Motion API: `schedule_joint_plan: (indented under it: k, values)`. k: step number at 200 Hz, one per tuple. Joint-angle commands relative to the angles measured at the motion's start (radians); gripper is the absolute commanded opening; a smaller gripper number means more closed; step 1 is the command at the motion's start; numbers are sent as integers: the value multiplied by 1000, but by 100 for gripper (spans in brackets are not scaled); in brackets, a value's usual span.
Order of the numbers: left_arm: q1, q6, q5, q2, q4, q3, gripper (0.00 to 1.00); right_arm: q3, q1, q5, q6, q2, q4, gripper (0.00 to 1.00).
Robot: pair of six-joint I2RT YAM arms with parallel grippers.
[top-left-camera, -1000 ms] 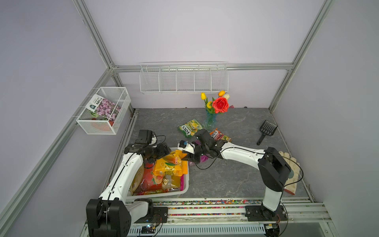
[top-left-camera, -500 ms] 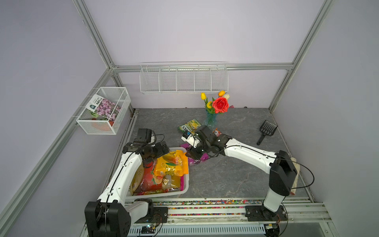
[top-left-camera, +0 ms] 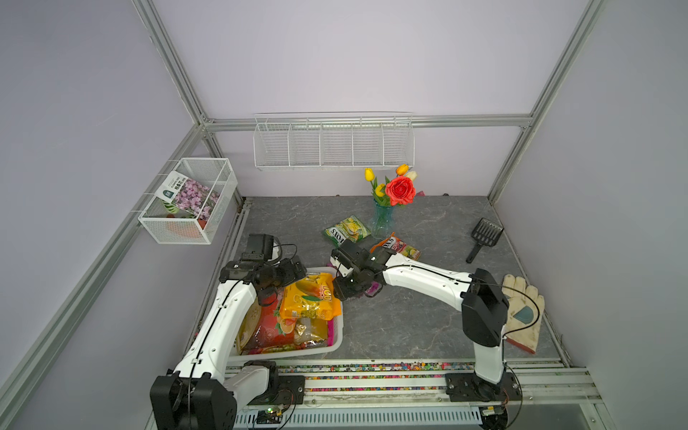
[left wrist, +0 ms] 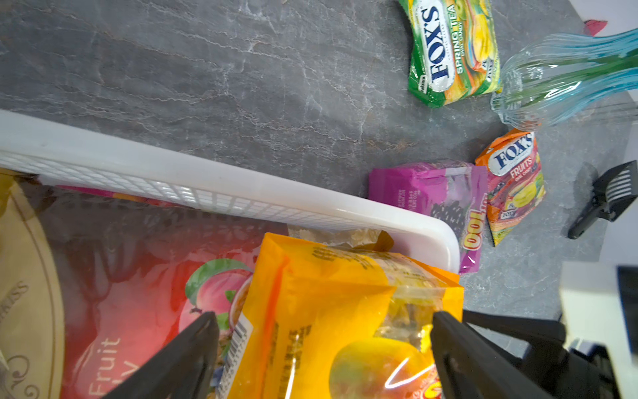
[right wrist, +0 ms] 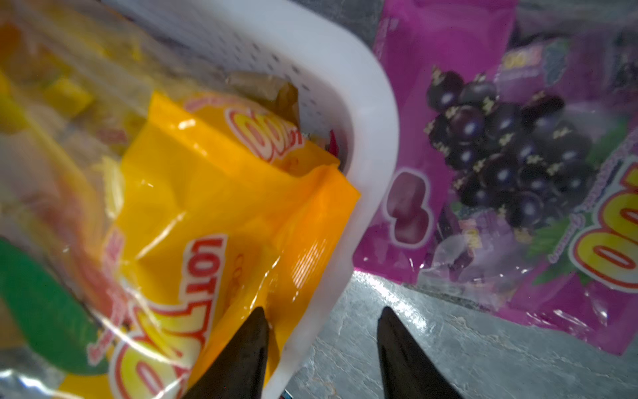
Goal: Put the candies in the basket
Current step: Place the candy in the basket, then move the basket to the center of the board.
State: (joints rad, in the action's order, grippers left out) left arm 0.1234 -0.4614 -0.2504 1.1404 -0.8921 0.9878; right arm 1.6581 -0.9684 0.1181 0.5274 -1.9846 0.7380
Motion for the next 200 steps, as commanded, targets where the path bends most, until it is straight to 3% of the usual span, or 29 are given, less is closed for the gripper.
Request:
schedule_joint_plan:
  k: [1, 33, 74, 95, 121, 151, 178, 200]
  values:
    - [1, 6, -65, -19, 32, -33, 97, 38, 0, -77, 69, -66, 60, 54]
    - [1, -4, -131, -12, 66, -67, 96, 81, -11, -74, 103, -108, 54, 55]
    - [1, -21, -43, -10, 31, -52, 96, 177, -12, -53, 125, -196, 113, 57]
    - [1, -18, 6, -24, 8, -40, 96, 199, -17, 68, 100, -217, 48, 58]
    - [1, -7, -7, -50, 14, -51, 95, 174, -27, 78, 83, -157, -38, 62]
    - [1, -6, -1, -67, 18, -60, 95, 83, -14, -4, 131, -70, -71, 64]
    - [1, -7, -7, -66, 20, -53, 95, 73, -5, -108, 209, -68, 56, 60]
    - [1, -8, 0, -65, 17, -41, 97, 45, -4, -101, 246, -63, 70, 55]
